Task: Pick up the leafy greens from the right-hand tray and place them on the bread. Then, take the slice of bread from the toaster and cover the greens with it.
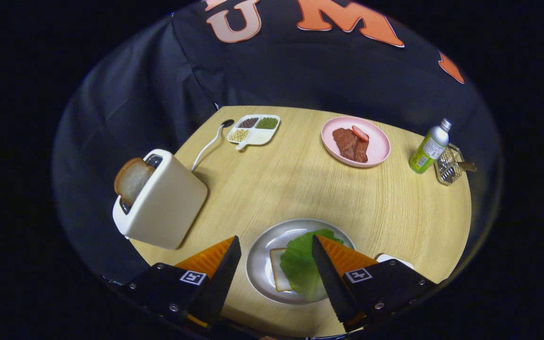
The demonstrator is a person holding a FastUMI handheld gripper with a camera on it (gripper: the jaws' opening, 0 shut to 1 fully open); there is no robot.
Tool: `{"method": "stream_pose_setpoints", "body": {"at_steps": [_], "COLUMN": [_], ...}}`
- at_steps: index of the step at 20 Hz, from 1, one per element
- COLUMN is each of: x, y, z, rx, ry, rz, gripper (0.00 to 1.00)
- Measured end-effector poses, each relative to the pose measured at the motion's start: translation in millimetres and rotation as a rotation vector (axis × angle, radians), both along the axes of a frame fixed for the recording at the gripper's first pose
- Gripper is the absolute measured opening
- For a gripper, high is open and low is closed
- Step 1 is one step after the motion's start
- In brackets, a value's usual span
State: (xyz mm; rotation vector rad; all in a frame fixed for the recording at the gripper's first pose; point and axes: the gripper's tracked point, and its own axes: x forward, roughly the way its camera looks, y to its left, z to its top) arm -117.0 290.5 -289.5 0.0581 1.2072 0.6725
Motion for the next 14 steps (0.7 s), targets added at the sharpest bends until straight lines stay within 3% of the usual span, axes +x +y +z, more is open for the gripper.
{"method": "stream_pose_setpoints", "body": {"at_steps": [8, 14], "x": [28.2, 10.6], "y": [53.6, 142.8], "z": [67.2, 97.7], "rx": [-0.011, 0.001], "ry": [-0.050, 0.040], "rz": [0.028, 0.078], "gripper": [0.96, 0.96]}}
